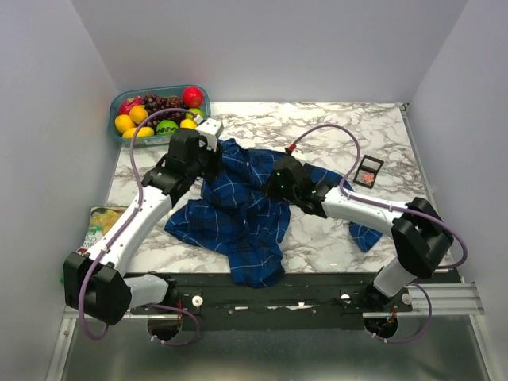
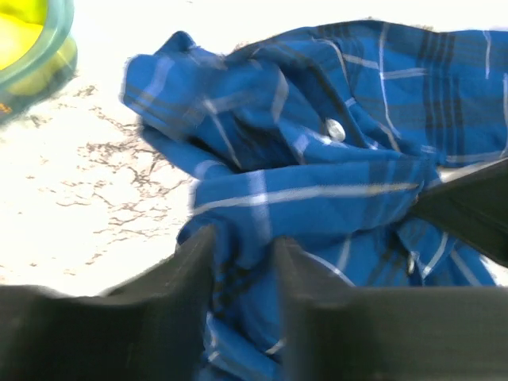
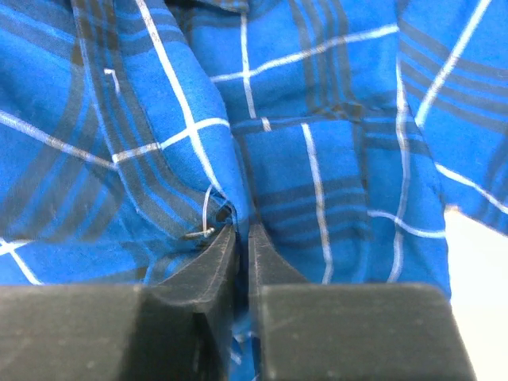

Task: Pin the brooch onto the clothing
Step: Flatten out the crumpled clothing at the center of the board.

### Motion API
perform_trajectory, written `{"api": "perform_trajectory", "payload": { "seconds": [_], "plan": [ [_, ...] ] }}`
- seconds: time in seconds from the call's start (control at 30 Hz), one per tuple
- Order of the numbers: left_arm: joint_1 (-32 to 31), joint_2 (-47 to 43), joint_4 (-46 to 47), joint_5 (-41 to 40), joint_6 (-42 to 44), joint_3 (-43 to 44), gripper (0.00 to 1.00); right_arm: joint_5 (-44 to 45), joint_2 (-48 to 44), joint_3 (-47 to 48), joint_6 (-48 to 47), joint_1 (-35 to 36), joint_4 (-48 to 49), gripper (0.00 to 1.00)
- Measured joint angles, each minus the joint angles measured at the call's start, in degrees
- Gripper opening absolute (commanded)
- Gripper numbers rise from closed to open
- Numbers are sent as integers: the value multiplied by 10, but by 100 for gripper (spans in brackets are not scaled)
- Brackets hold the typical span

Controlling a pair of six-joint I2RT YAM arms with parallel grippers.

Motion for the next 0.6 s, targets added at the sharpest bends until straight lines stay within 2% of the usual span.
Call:
{"api": "perform_trajectory", "payload": {
  "seconds": [0.17,0.23,0.27,0.47,0.6],
  "plan": [
    [53,2,2,59,-31,16,84,14,-40,-11,-29,-5,-61,71],
    [68,0,2,69,-52,17,92,17,-59,-12,-42,-6,-74,75],
    [77,-1,0,69,-64,16,99,17,-71,-13,-52,-5,-78,76],
    [202,-62,10,76,-156,-55,98,14,-121,-15,-96,20,-79,77],
    [290,-33,17,131,-199,-97,88,16,-103,21,-127,69,-94,77]
  ]
}}
